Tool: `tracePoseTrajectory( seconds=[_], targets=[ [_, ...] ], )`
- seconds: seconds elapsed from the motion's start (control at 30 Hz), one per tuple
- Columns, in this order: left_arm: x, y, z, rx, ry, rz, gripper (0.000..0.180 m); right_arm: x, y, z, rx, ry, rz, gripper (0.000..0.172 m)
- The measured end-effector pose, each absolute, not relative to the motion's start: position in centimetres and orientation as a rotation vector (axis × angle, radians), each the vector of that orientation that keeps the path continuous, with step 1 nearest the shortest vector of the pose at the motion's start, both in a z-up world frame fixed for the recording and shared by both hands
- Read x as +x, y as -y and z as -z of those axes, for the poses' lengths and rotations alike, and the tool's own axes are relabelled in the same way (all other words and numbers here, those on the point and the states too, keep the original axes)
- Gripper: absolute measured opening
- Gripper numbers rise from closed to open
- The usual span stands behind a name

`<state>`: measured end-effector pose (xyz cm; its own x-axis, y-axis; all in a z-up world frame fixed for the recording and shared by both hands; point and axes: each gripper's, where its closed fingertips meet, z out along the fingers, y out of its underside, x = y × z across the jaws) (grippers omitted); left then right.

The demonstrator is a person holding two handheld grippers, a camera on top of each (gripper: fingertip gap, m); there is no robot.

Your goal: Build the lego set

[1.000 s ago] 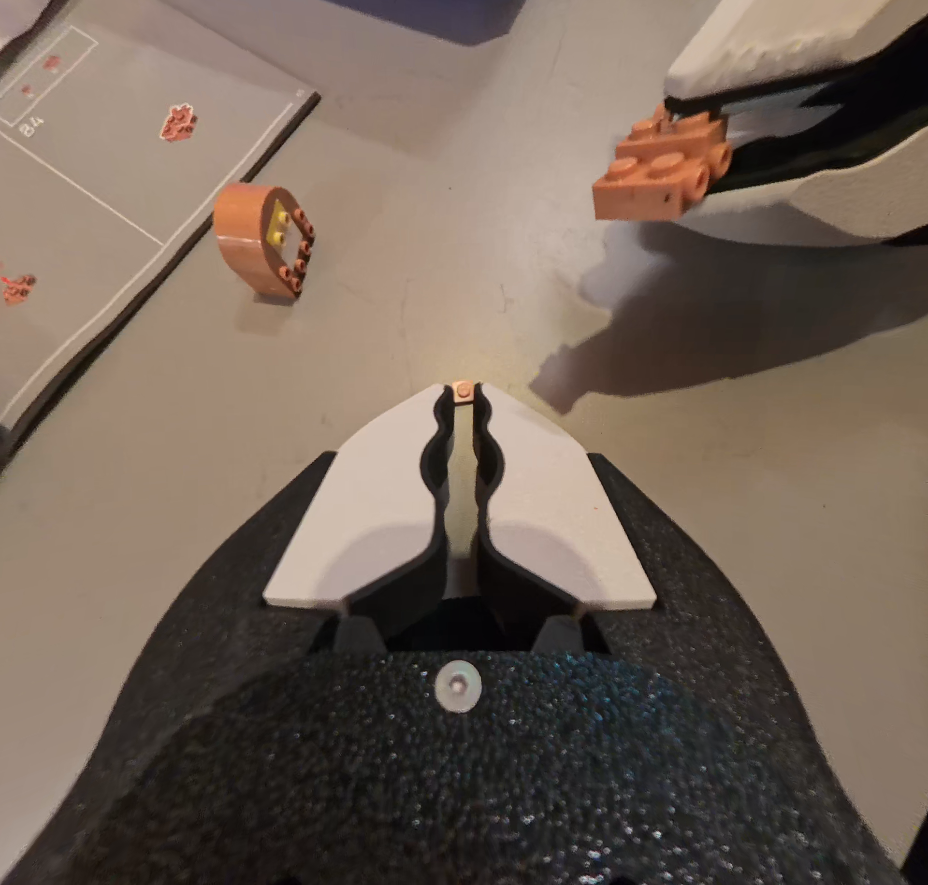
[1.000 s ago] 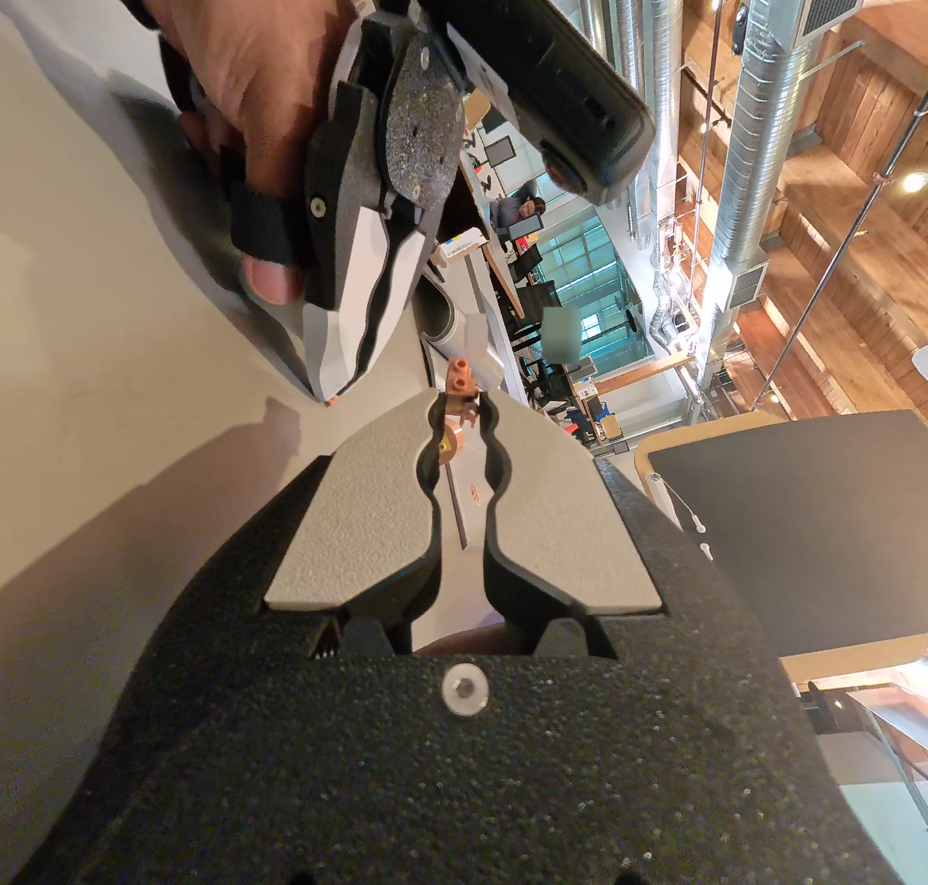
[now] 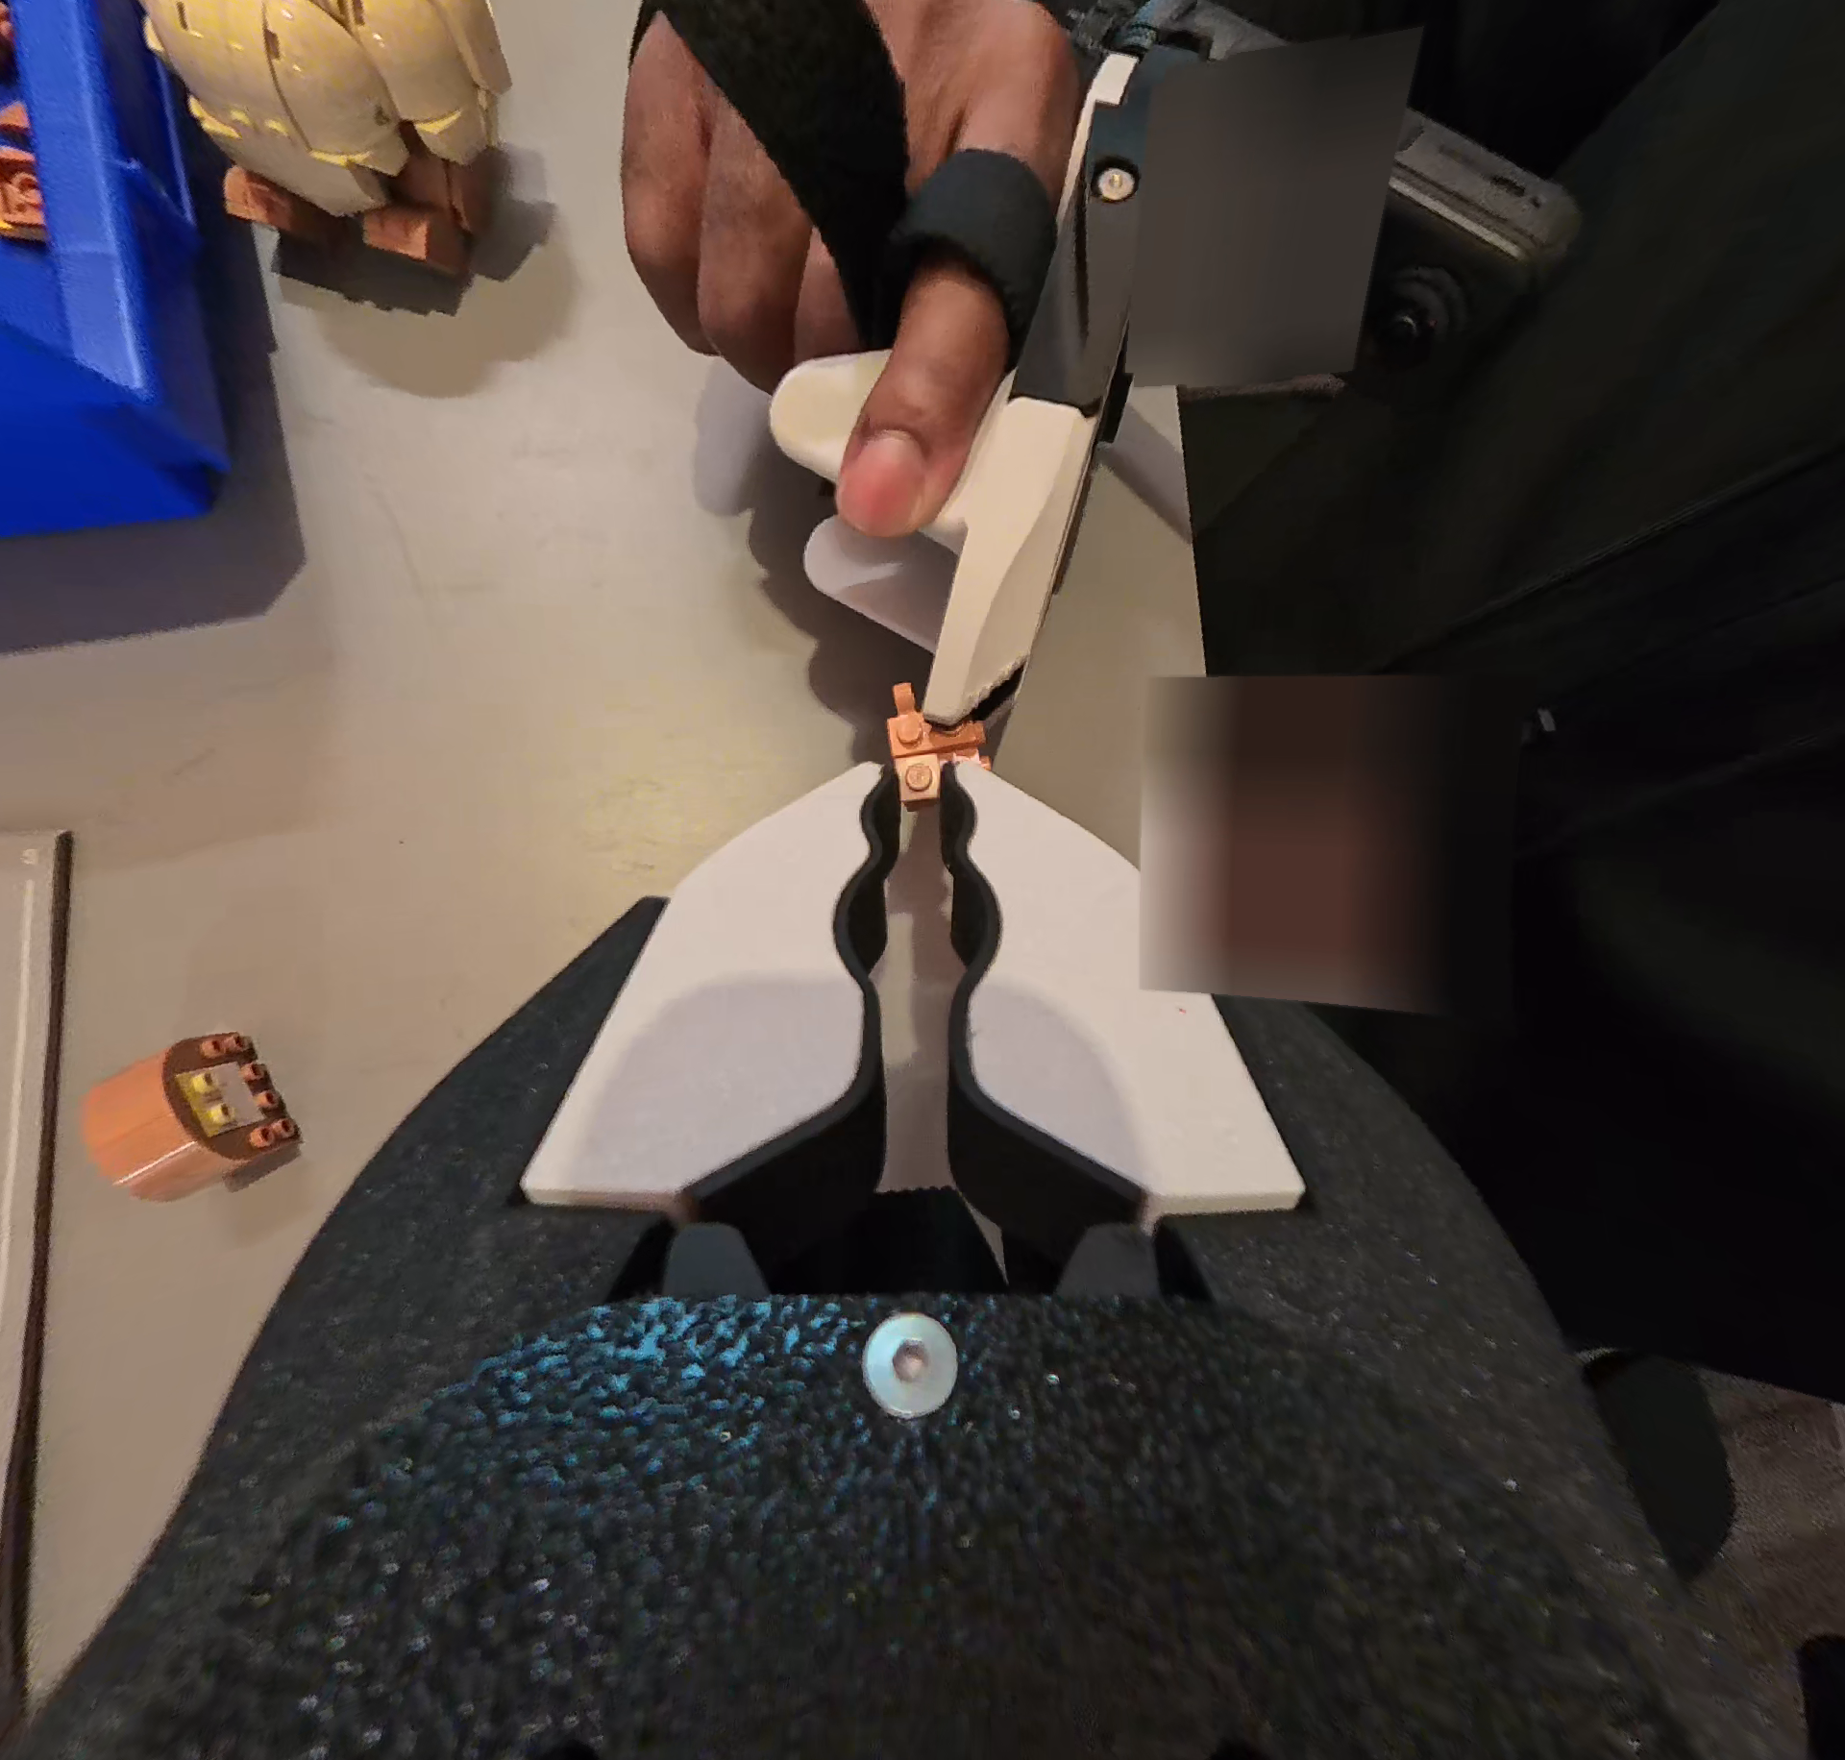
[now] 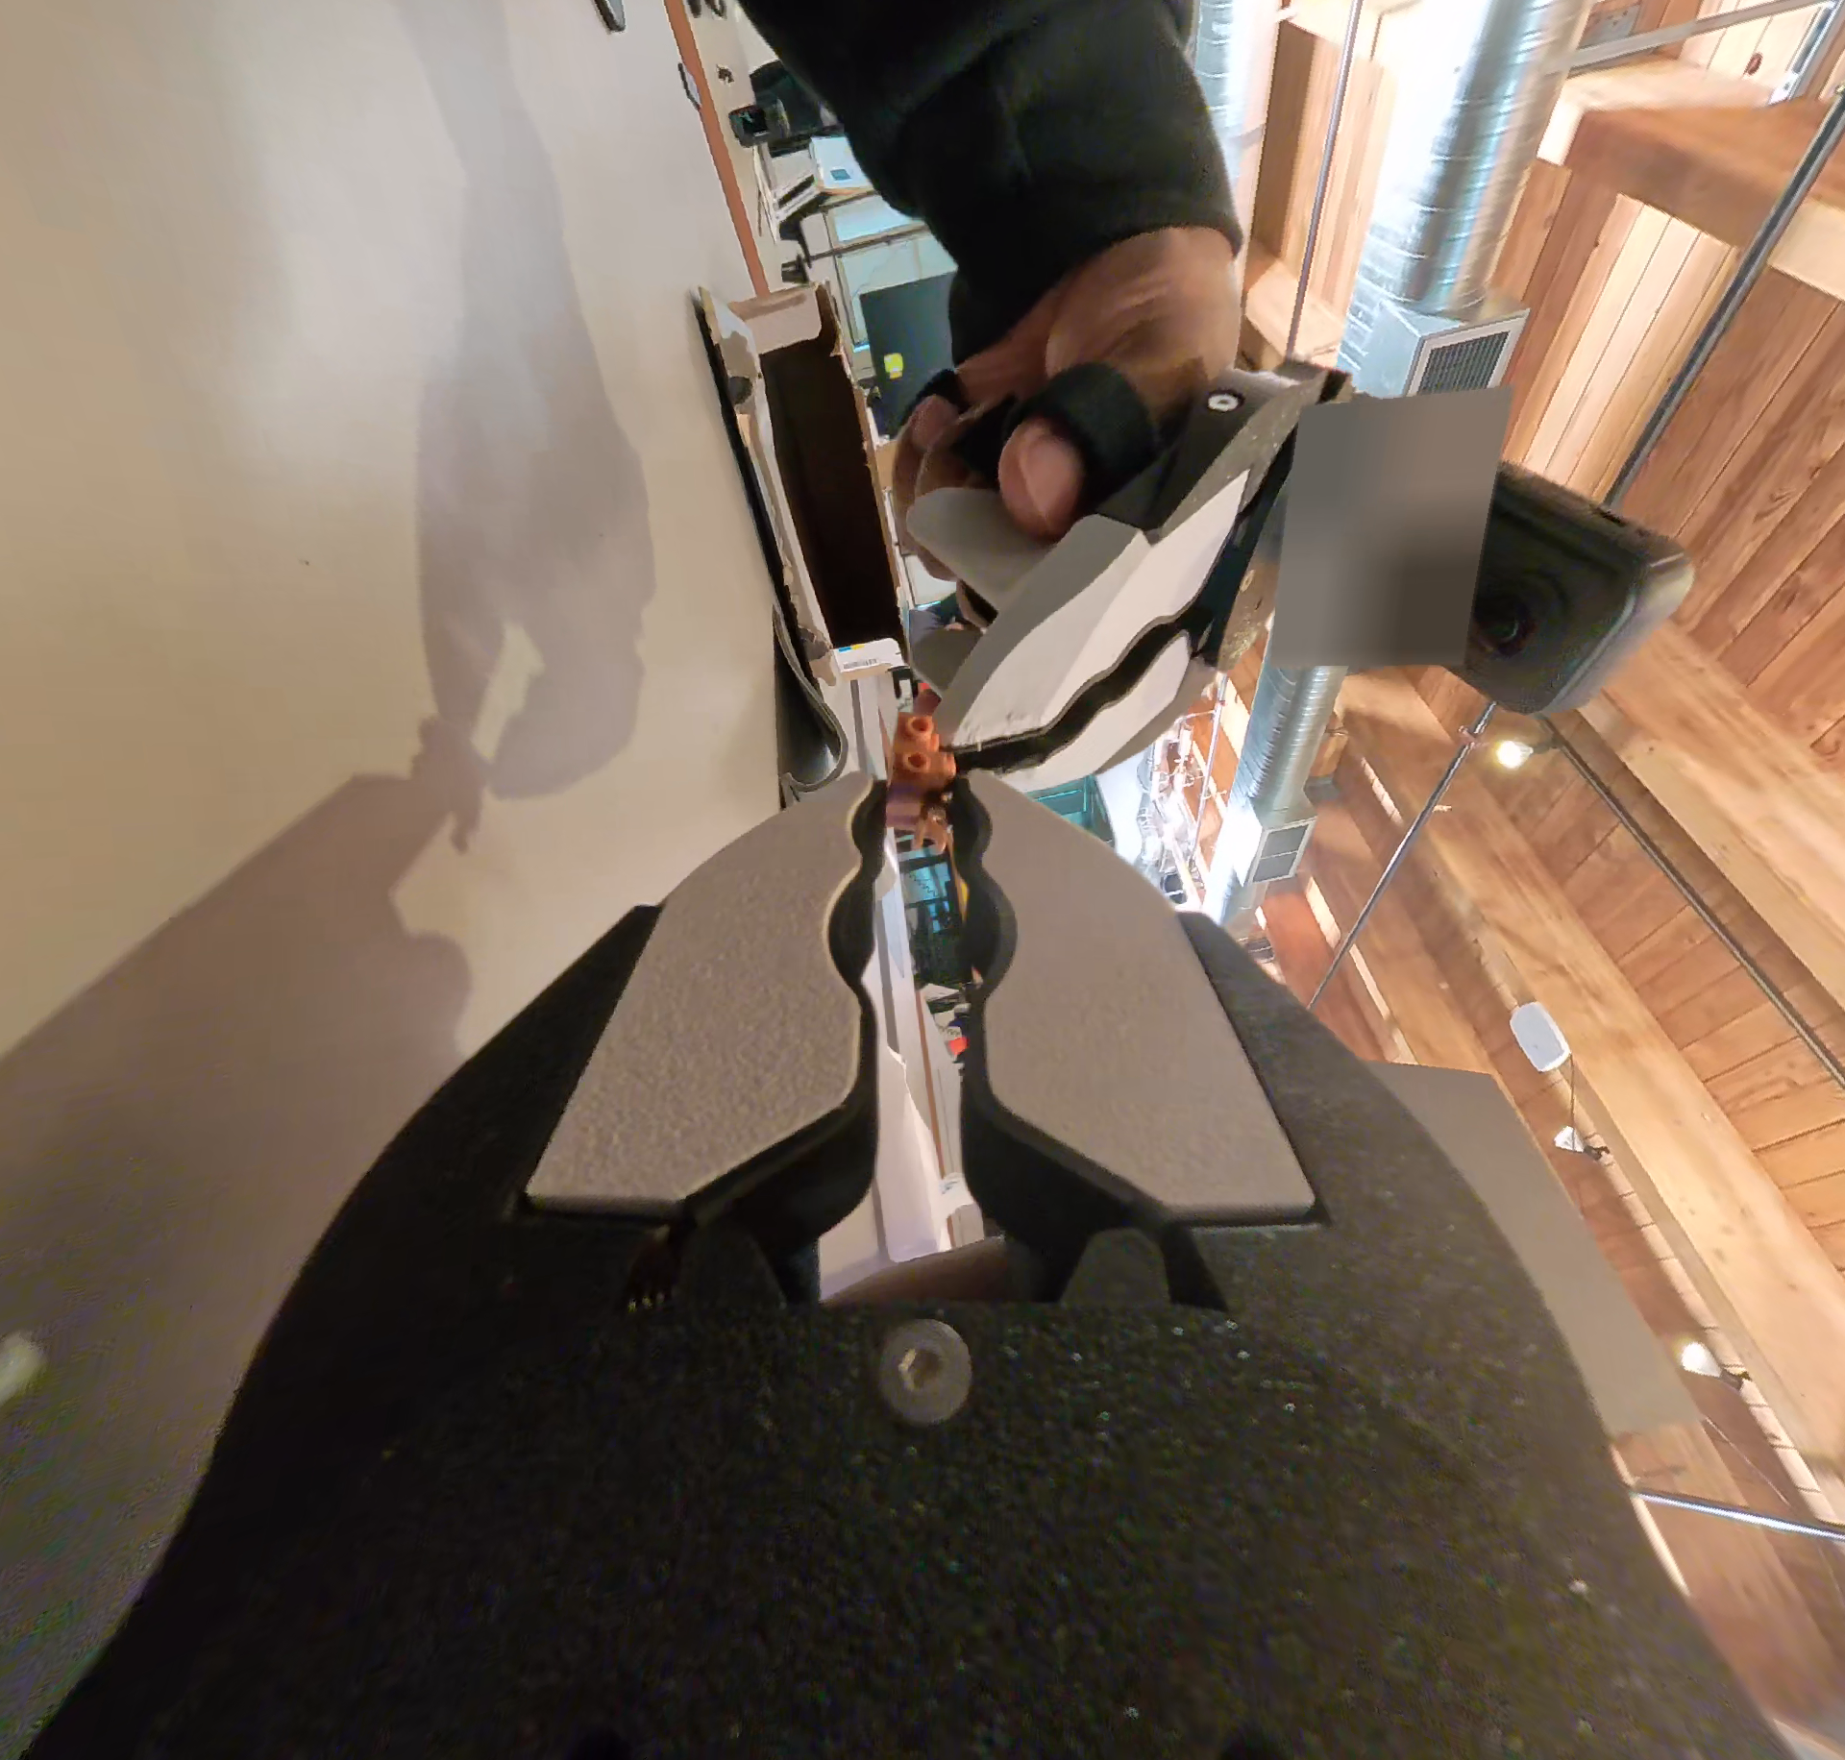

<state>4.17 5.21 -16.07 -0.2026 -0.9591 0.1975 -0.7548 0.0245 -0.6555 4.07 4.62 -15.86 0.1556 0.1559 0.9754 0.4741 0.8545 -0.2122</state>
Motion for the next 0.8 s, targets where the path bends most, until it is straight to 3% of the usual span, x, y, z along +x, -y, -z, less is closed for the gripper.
tracePoseTrajectory(
  seconds=[0.8],
  targets=[
    [3.85,-4.91,16.46,-1.788,-2.083,0.874,0.008,3.87,-4.68,16.22,-0.484,1.419,0.342,0.012]
  ],
)
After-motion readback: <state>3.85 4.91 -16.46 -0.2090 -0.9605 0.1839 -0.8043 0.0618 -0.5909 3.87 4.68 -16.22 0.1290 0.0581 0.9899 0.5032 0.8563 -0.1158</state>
